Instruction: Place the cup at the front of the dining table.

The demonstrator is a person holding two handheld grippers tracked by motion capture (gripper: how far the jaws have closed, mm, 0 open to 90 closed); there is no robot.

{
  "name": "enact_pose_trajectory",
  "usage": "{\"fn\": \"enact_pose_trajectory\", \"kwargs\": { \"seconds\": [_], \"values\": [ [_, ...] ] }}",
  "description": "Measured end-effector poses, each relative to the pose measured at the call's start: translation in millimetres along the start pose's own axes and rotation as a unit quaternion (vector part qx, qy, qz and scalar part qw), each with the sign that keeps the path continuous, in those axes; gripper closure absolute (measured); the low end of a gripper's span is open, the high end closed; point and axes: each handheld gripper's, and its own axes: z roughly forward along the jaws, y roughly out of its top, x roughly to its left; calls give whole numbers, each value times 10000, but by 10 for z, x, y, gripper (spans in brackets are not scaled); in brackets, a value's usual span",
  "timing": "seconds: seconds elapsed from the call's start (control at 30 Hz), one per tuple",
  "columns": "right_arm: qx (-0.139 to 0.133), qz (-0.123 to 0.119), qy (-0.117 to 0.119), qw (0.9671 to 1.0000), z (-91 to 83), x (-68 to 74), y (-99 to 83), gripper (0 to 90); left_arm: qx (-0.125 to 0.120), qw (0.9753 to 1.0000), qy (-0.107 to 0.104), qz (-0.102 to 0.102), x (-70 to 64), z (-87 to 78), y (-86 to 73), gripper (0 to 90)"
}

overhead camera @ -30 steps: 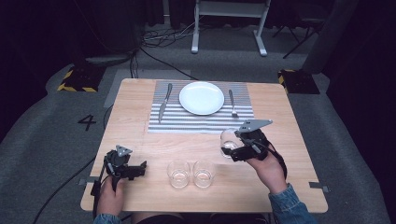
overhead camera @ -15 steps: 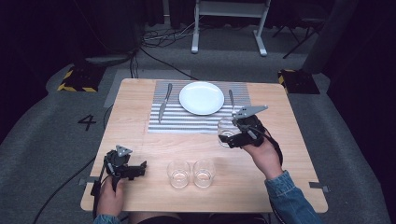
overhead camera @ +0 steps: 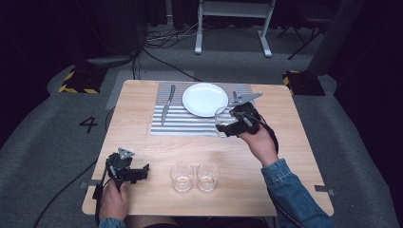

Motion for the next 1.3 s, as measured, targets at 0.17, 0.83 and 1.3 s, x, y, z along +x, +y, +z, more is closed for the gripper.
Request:
{"fn": "enact_pose_trajectory", "kwargs": {
  "seconds": [0.17, 0.83, 1.3],
  "values": [
    [19, 16, 35, 10000, 104, -34, 94, 193, 0, 10000, 0, -1, 0, 0, 0, 0],
    [175, -171, 53, 9997, 591, -41, 602, 193, -15, 10000, 20, 3, -2, 0, -2, 0],
    [434, -395, 173, 9981, 1064, 80, 904, 193, -31, 10000, 48, 2, -6, 2, -2, 0]
  ]
}}
